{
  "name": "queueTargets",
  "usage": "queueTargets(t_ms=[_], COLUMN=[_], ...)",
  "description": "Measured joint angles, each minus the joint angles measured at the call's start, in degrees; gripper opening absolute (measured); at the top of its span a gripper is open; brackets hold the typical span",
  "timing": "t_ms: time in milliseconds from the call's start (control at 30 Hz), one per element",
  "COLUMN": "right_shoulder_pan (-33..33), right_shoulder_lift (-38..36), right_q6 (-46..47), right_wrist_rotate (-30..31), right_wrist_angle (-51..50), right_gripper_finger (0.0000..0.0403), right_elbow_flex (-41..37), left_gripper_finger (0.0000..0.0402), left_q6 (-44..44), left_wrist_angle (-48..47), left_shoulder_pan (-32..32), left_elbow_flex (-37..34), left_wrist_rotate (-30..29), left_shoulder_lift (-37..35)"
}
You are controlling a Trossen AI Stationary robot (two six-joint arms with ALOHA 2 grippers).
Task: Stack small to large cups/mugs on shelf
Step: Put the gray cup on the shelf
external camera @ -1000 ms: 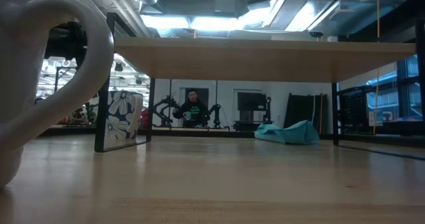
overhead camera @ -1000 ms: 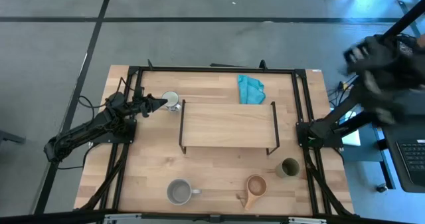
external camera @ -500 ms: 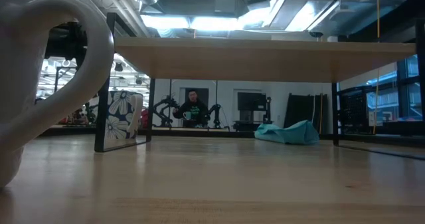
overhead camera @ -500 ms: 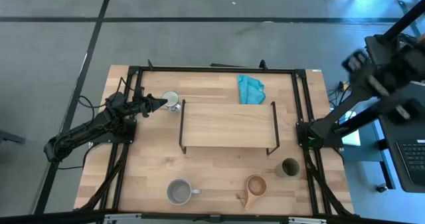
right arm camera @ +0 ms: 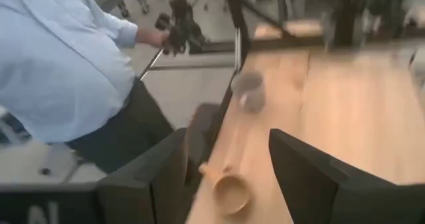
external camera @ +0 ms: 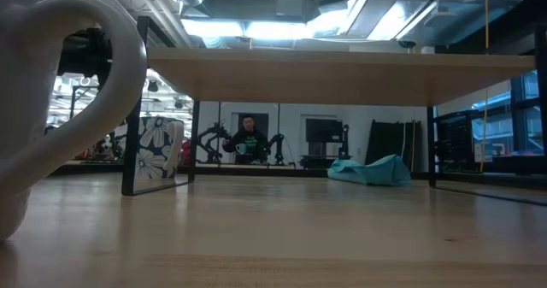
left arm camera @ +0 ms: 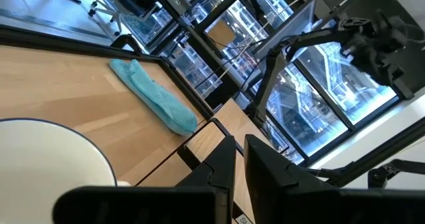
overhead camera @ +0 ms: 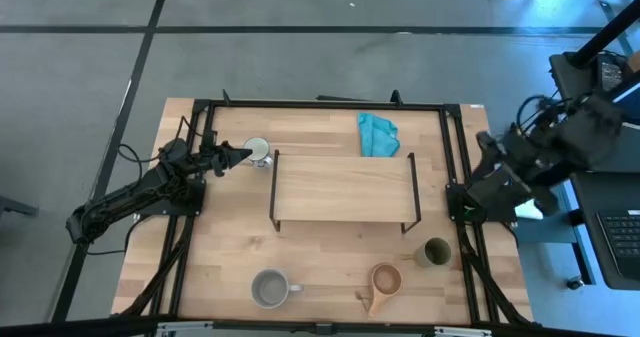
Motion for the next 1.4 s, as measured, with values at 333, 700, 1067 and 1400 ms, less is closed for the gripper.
queueTargets(t_ms=[333, 700, 1067, 1400], right_shoulder_pan=[0.09, 0.03, 0.01, 0.01], right_shoulder_lift=[-5.17, -13.36, -13.28, -12.98], right_q6=[32.35, 47.26, 47.27, 47.32], right_wrist_rotate=[-11.61, -14.58, -12.68, -12.61], right_wrist_angle=[-9.31, -2.71, 12.21, 21.82], right_gripper_finger=[0.0213, 0.0213, 0.0213, 0.0213], right_elbow_flex=[-16.73, -33.85, -44.61, -46.5], left_gripper_finger=[0.0027, 0.0027, 0.0027, 0.0027], left_q6=[0.0, 0.01, 0.0, 0.0], left_wrist_angle=[0.0, 0.0, 0.0, 0.0], left_shoulder_pan=[-0.01, 0.0, -0.01, 0.01], left_elbow_flex=[0.01, 0.02, 0.02, 0.0], left_wrist_rotate=[0.0, 0.07, 0.39, 0.44], left_shoulder_lift=[0.0, -0.02, -0.02, 0.0])
